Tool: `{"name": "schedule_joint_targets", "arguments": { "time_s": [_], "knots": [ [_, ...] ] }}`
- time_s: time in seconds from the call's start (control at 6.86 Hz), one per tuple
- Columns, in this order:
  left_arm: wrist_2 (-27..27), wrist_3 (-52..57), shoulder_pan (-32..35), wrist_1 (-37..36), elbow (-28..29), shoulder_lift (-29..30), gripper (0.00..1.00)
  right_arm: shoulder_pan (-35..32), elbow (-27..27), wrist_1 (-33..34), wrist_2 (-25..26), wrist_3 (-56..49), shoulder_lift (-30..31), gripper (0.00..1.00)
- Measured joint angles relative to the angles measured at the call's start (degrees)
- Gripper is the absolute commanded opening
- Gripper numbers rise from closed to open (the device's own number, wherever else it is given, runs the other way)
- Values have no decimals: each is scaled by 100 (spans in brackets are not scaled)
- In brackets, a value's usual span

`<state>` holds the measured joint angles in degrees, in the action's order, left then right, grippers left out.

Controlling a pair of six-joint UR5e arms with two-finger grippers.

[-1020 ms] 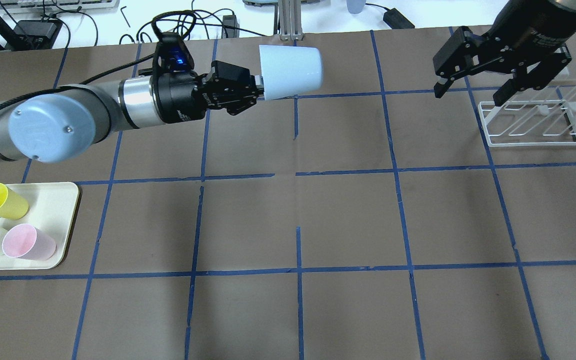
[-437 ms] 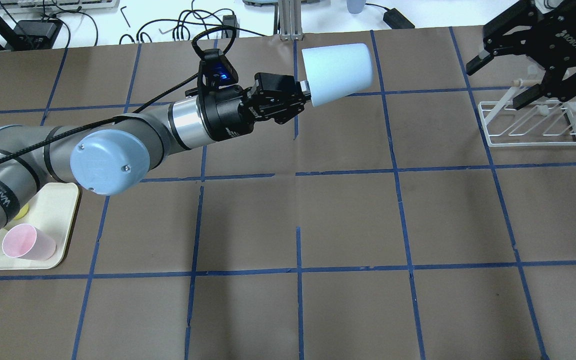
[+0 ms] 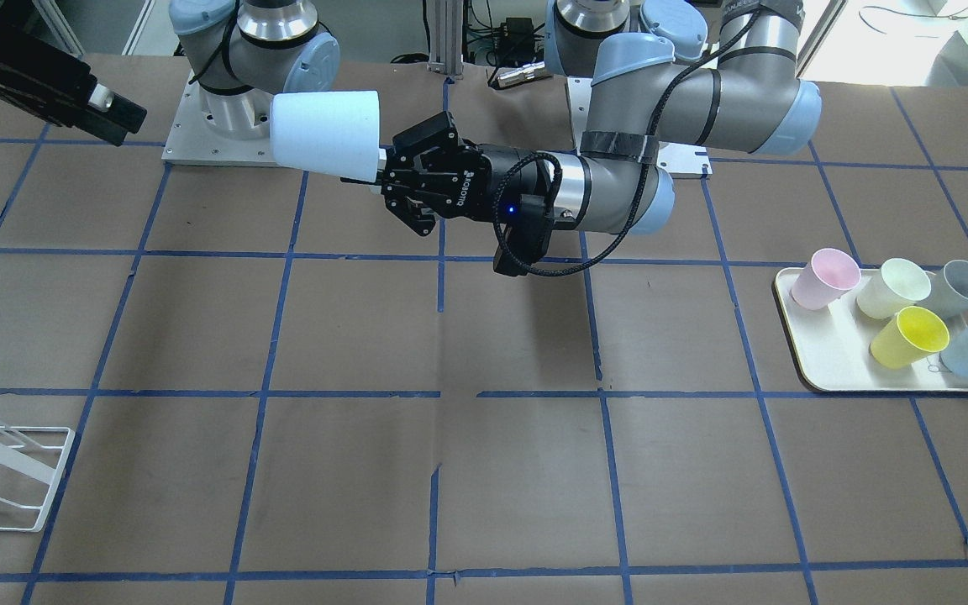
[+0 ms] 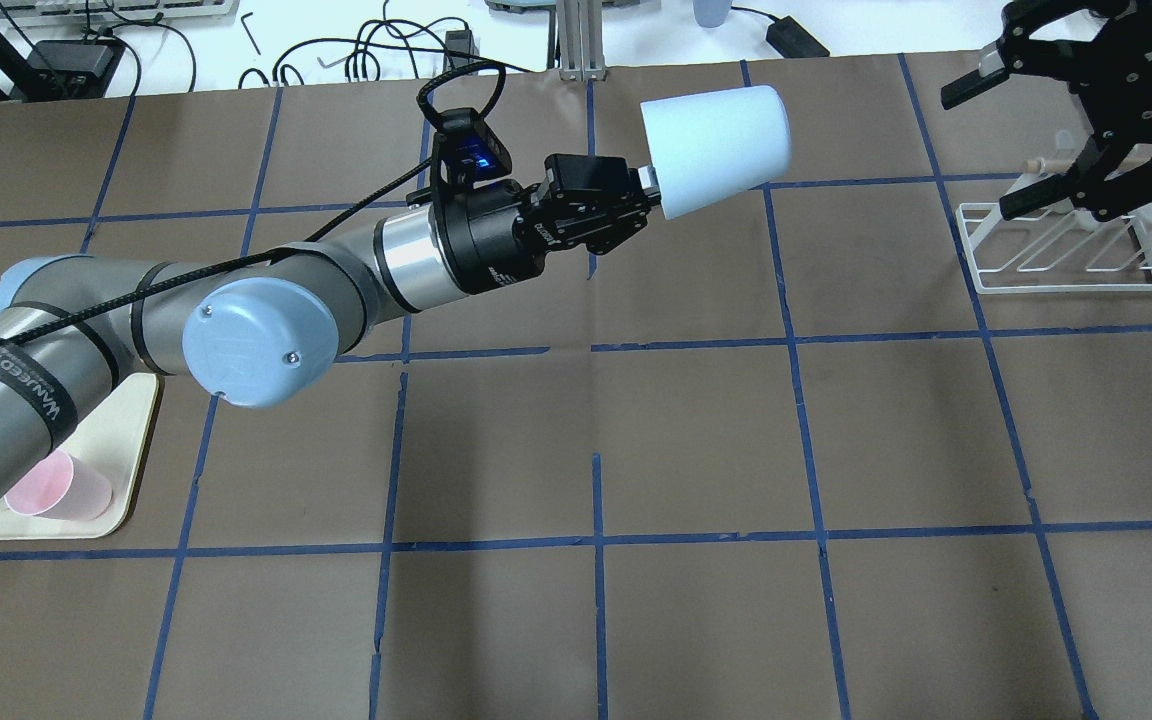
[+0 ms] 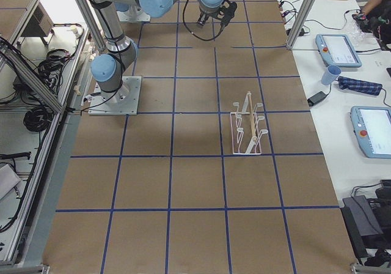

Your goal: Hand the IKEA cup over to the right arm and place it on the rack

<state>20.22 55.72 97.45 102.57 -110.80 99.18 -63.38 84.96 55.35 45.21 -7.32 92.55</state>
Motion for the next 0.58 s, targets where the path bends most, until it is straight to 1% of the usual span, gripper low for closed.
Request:
{"name": "schedule_joint_targets", "arguments": {
  "time_s": [0.29, 0.44, 0.58],
  "knots": [
    [47, 8, 79, -2, 1, 19, 0, 30, 19, -771, -742, -18, 9, 100],
    [51, 9, 98, -1, 1, 21, 0, 18, 25, -1078, -956, -20, 17, 100],
    [50, 9, 107, 2, -6, 20, 0, -5, 28, -1318, -1042, 4, 22, 100]
  ]
}}
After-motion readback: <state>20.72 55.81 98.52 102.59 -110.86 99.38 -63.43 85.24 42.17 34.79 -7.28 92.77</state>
